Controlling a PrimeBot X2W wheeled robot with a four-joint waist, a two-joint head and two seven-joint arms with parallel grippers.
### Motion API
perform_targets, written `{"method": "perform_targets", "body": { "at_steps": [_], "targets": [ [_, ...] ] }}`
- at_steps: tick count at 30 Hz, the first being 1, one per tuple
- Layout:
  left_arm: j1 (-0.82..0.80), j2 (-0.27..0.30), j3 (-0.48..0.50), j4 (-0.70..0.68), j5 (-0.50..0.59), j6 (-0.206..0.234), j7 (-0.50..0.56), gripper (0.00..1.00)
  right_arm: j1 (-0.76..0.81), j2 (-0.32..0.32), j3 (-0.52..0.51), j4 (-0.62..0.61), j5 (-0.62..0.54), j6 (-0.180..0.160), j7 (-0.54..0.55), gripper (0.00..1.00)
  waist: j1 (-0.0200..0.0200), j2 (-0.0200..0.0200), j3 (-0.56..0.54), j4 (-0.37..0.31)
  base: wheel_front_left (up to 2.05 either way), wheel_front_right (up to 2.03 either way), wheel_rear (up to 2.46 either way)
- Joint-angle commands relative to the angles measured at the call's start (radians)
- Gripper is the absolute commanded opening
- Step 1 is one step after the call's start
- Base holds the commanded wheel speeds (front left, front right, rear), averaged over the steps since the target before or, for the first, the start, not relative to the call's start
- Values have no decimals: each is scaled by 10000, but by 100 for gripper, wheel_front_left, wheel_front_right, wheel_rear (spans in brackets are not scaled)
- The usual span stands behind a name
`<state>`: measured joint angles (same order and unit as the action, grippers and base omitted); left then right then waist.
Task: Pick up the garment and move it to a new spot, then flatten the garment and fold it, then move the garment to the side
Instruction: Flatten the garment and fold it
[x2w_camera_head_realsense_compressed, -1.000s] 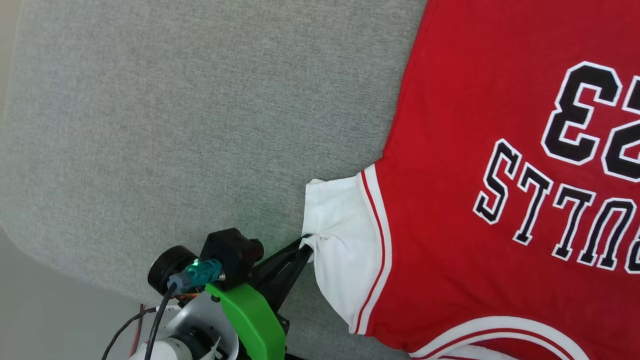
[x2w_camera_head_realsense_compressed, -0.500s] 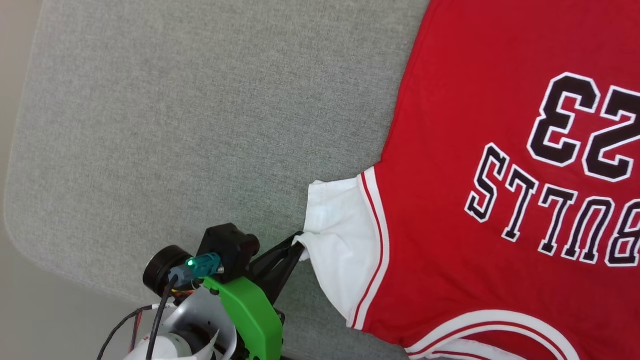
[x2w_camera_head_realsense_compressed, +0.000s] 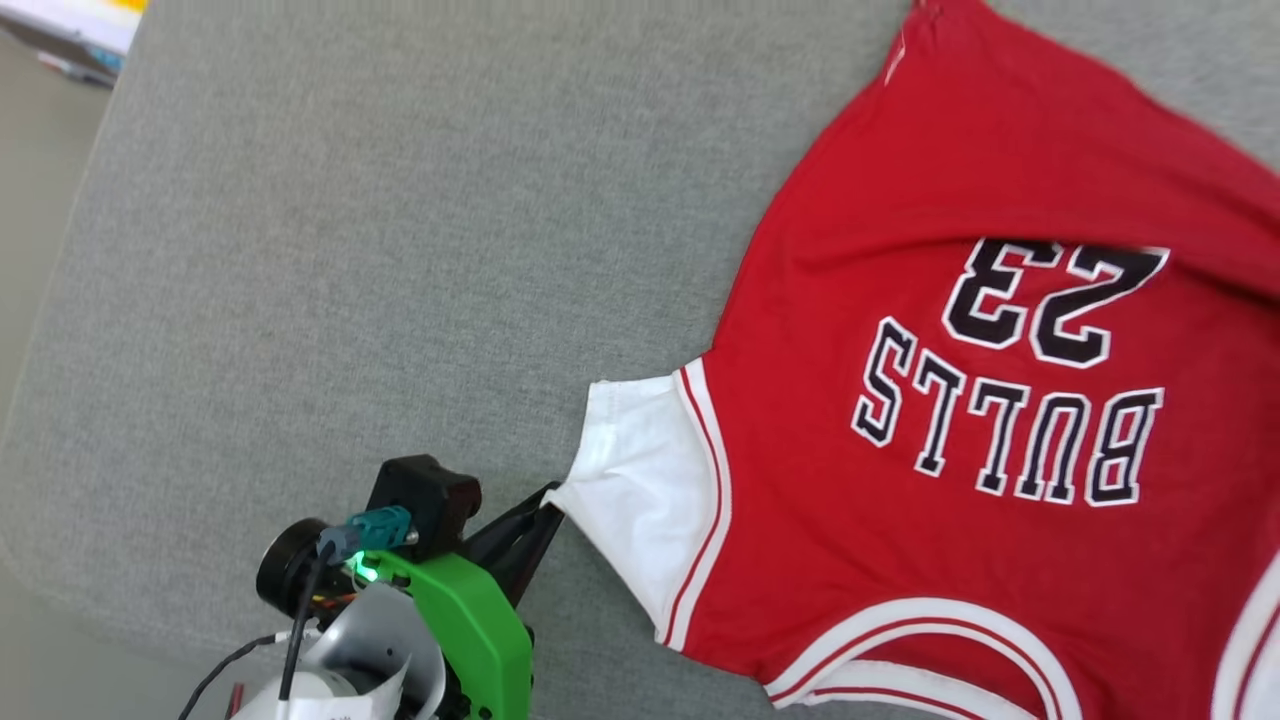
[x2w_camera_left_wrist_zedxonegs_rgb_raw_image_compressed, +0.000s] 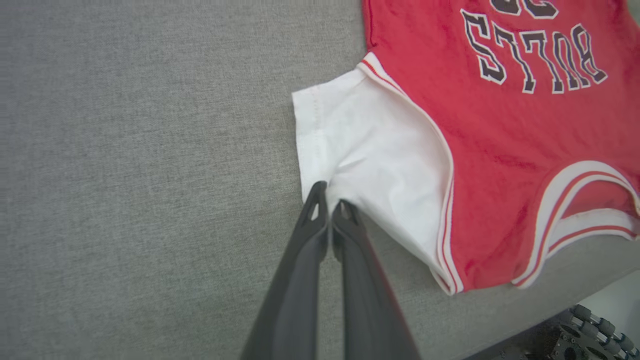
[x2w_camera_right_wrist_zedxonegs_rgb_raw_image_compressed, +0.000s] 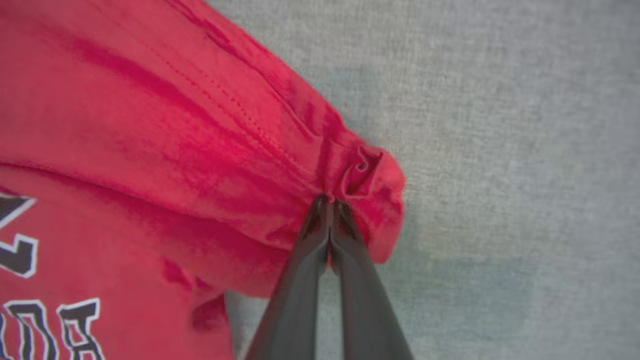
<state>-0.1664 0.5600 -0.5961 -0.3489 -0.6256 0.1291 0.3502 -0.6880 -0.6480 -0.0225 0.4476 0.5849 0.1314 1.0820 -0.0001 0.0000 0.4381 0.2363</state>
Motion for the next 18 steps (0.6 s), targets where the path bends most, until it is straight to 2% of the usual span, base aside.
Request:
{"method": "perform_targets", "body": {
  "at_steps": [1,6,18],
  "targets": [
    [151,-15,73,105,-153,64,-127,0,687,111,-118,-41,117,-7,43,0,1,0,-907,-678,0,0,0],
    [262,-152,182,332,-252,118,-464,0,2089,258,-610,-800,493,-7,-124,0,1,0,-1532,-1046,0,0,0],
    [568,-392,299,664,-554,338,-731,0,6125,1571,-2176,-3818,747,-7,166,0,1,0,-2483,-1628,0,0,0]
  ]
}}
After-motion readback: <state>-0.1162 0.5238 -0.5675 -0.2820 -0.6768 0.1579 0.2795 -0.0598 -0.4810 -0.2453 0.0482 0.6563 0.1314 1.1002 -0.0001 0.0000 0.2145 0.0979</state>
